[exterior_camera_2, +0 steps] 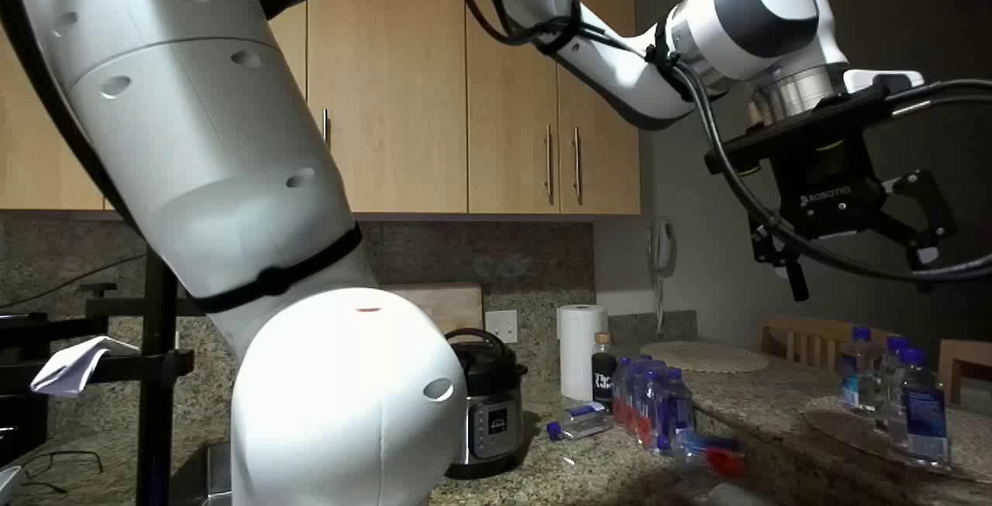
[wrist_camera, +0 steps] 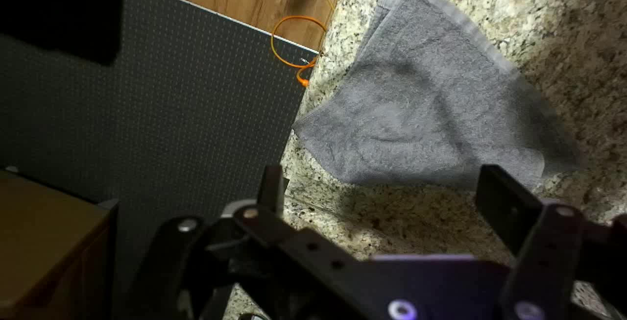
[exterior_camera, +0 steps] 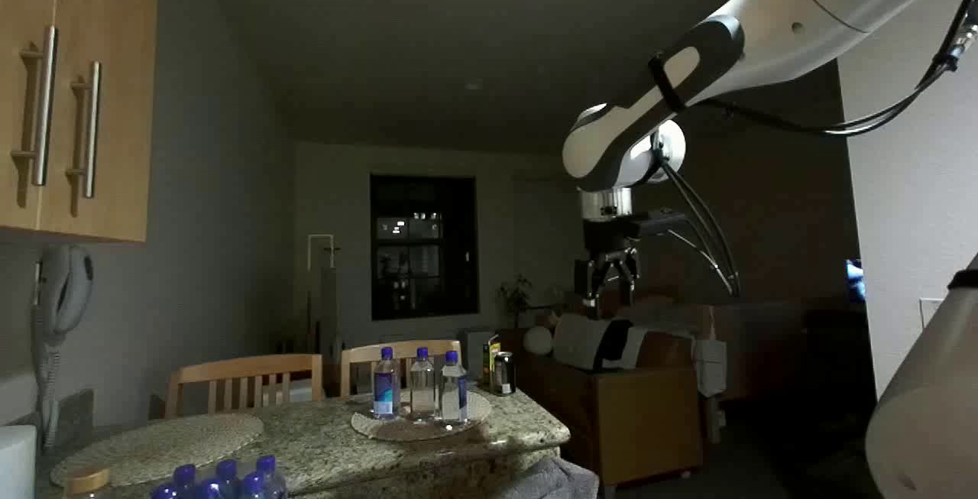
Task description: Fold the grey towel
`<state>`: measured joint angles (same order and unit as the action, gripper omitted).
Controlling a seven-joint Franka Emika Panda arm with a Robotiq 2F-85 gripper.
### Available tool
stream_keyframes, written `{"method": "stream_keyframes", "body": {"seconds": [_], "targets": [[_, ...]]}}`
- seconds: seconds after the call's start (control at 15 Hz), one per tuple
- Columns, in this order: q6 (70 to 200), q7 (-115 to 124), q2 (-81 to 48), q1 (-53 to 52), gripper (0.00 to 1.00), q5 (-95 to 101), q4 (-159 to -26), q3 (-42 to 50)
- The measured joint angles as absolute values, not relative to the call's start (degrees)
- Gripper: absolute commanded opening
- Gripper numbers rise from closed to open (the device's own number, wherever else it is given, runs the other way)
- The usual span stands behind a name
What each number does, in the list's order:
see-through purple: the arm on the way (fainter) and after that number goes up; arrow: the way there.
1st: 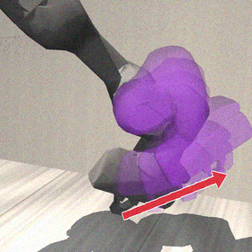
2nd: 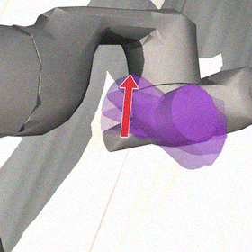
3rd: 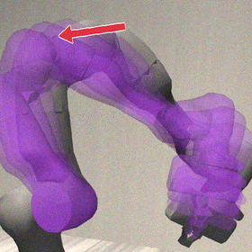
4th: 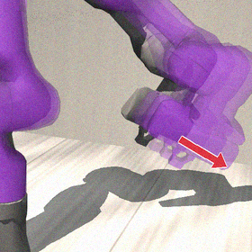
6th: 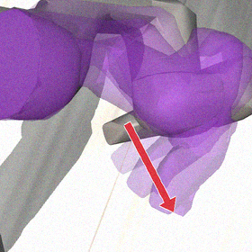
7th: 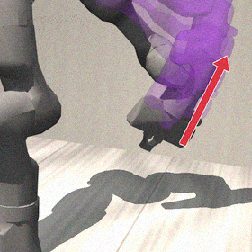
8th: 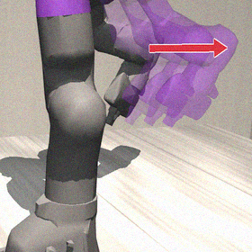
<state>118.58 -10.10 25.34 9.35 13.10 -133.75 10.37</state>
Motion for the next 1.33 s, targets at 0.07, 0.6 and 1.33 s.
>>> {"method": "stream_keyframes", "body": {"seconds": [0.07, 0.6, 1.33], "targets": [[118.6, -10.1, 25.3, 9.4, 1.0, 13.1, -133.7, 10.4], [118.6, -10.1, 25.2, 9.0, 1.0, 13.1, -133.8, 9.9], [124.2, -10.1, 8.4, 3.2, 1.0, 7.6, -123.2, 8.3]]}}
